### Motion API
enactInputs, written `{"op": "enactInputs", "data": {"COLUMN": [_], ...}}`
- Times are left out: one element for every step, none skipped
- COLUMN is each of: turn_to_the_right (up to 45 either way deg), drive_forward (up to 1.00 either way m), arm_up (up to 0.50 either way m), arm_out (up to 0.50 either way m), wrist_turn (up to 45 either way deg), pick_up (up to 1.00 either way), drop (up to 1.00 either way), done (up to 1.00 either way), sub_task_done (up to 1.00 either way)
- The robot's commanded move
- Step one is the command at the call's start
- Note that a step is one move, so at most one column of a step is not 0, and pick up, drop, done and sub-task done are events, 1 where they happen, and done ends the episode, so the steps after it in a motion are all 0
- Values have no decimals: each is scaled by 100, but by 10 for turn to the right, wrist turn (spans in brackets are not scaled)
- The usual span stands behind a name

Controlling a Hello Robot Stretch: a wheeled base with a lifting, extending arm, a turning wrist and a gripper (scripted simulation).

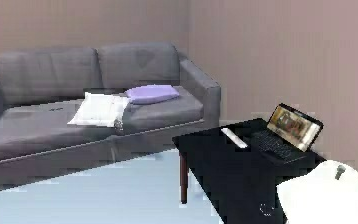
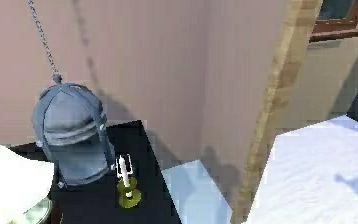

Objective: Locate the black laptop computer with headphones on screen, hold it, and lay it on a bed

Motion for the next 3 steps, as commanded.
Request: {"op": "enactInputs", "data": {"turn_to_the_right": [-450,-150,450], "drive_forward": [0,0,0], "arm_up": [0,0,0], "arm_out": [0,0,0], "wrist_turn": [0,0,0], "pick_up": [0,0,0], "drop": [0,0,0], "done": [0,0,0], "sub_task_done": [0,0,0]}}
